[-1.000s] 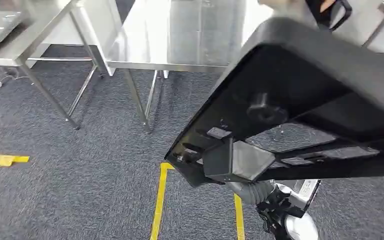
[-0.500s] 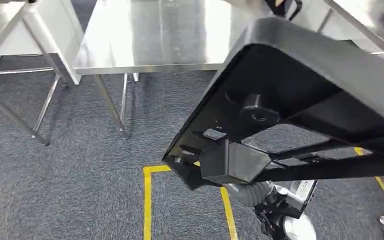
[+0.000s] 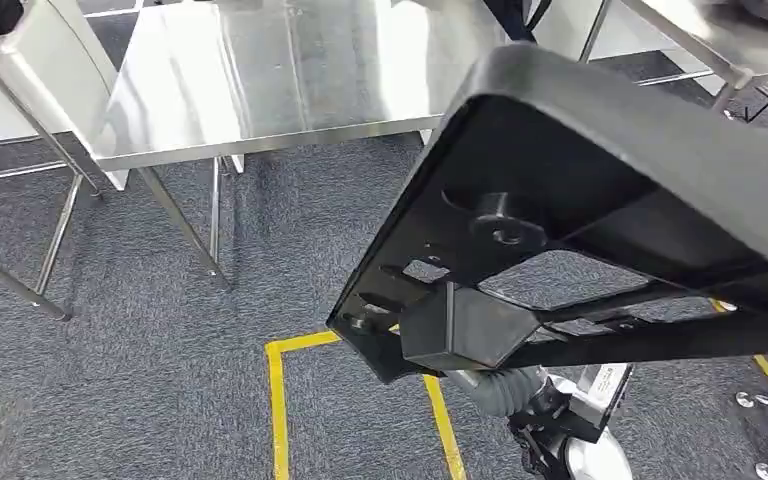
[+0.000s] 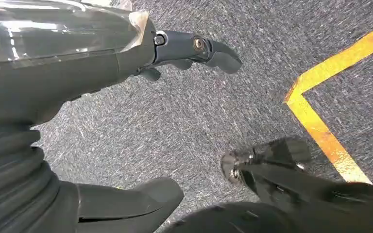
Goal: Take the parts from the cabinet and place them on the table.
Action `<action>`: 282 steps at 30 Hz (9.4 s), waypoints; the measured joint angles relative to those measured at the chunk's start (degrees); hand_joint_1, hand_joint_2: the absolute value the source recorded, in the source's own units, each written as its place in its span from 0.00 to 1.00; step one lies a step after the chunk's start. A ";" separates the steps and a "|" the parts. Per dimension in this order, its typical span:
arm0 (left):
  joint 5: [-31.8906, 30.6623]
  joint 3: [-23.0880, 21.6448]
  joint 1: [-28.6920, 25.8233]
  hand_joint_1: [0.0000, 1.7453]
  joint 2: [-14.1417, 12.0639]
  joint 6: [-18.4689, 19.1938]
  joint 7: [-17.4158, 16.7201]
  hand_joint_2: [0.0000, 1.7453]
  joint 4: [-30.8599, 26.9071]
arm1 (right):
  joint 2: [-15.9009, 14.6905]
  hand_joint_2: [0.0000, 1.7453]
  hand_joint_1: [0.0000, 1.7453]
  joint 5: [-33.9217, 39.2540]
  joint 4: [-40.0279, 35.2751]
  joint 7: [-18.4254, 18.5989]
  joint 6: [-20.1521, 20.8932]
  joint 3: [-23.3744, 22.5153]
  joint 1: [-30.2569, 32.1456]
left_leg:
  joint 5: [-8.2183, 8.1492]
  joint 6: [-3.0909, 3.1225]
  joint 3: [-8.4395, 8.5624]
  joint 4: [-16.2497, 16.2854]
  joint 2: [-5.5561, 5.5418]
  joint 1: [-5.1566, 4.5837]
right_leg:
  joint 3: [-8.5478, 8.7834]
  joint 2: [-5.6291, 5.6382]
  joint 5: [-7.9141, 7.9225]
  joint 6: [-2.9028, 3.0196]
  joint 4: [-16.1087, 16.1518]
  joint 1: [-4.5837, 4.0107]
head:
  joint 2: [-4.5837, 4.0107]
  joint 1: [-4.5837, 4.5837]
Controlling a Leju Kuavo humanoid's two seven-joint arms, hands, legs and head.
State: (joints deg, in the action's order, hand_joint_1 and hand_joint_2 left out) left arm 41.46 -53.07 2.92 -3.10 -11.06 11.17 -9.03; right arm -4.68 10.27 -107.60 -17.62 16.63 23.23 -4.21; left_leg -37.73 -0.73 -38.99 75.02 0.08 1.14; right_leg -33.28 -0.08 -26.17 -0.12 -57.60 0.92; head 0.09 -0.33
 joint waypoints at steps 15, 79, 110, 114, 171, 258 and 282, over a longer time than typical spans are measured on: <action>0.11 0.00 -0.03 0.00 0.09 -1.09 -0.39 1.00 0.00 | 0.11 1.00 1.00 -1.01 -0.22 0.37 -0.98 0.09 -0.23 | 8.52 3.55 8.71 -17.44 -0.13 -0.12 | -8.61 0.86 -5.63 -2.01 -16.57 -0.29 | 0.00 -0.48; 0.42 0.00 0.01 0.00 0.72 -1.09 0.31 1.00 0.37 | -0.74 1.00 1.00 -4.98 0.52 -1.27 -2.99 1.03 -0.35 | 11.20 3.89 5.82 -16.57 -2.86 -0.53 | -6.50 -0.35 -6.31 -2.48 -15.76 -0.10 | -0.02 -0.13; 1.05 0.00 -0.05 0.00 0.59 0.04 0.39 1.00 0.37 | -1.33 1.00 1.00 -4.90 0.96 -1.31 -3.04 2.01 -0.88 | 9.43 3.82 7.26 -16.63 -1.15 -0.65 | -8.40 -0.24 -4.63 -3.07 -15.68 -0.19 | -0.02 -0.35; 1.14 0.02 -0.01 0.00 0.72 0.50 0.33 1.00 0.37 | -1.36 1.00 1.00 -4.83 0.96 -1.33 -3.04 2.16 -1.05 | 7.62 2.78 8.73 -16.47 -1.79 -1.13 | -1.53 -0.13 1.13 -2.46 -0.82 -0.75 | -0.02 -0.35; 0.59 0.31 -0.09 0.00 0.81 -0.33 -0.61 1.00 0.37 | -1.53 1.00 1.00 -19.71 5.15 7.10 -18.60 1.68 -5.17 | 11.21 3.47 2.65 -14.19 0.02 -0.26 | -5.42 0.11 -9.65 -2.99 -16.03 -0.23 | -0.02 0.11; 4.83 1.66 -0.34 0.00 0.04 1.92 -0.59 0.00 -0.94 | 5.99 0.00 0.00 -0.47 29.07 9.07 -13.71 9.35 -36.80 | 3.99 0.19 -0.55 -5.34 -0.26 0.73 | -0.61 0.52 0.48 -0.65 -0.64 0.72 | -0.02 0.17; 5.95 2.29 -0.37 0.00 0.52 2.01 0.79 0.00 -0.94 | 0.81 0.00 0.00 6.05 11.64 -0.18 -3.96 8.87 -22.05 | 14.74 2.29 2.33 -16.79 0.28 -0.40 | 6.00 0.37 -3.88 -2.85 1.36 -1.17 | -0.02 -0.24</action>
State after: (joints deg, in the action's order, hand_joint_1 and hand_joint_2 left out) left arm 47.41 -50.77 2.56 -2.58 -9.05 11.96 -9.97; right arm -3.87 16.32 -95.96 -17.80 12.68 32.11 -26.26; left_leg -22.99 1.56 -36.67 58.24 0.36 0.74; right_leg -27.28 0.29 -30.05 -2.97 -56.24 -0.25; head 0.07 -0.57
